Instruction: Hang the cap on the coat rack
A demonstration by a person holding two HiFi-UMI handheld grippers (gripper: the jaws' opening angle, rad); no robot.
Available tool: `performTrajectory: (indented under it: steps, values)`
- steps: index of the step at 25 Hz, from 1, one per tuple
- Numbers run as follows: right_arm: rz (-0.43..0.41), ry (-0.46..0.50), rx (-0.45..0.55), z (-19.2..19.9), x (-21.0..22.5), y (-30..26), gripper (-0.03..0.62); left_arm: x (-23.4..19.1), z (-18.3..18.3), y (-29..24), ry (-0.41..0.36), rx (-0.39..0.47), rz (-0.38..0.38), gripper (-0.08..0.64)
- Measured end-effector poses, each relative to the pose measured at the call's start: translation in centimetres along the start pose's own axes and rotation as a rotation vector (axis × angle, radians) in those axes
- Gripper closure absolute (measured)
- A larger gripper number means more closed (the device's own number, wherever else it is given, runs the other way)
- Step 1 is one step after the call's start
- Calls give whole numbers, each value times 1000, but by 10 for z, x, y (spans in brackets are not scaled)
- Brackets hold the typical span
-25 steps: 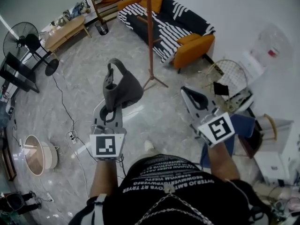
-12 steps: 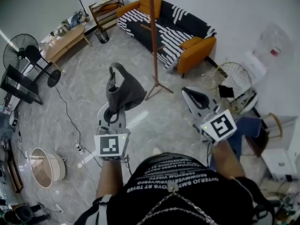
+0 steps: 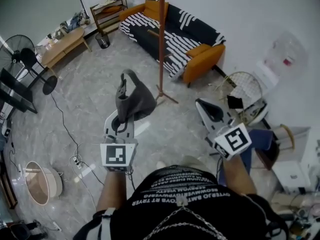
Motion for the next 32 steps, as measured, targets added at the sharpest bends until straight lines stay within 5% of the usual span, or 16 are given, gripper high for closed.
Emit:
performTrajectory:
  steps: [32]
  values:
    - [-91, -52, 5, 42, 109, -81, 591, -10, 33, -106, 15, -94, -56, 552]
Point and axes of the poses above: the fingertips, and each gripper's own axes: y backward along the fingers, x to its right, z out of its underside, the point moved 8 cm from there along y, backward along the fingers, and after that the axes turned 11 degrees about x, right-handed, at the moved point
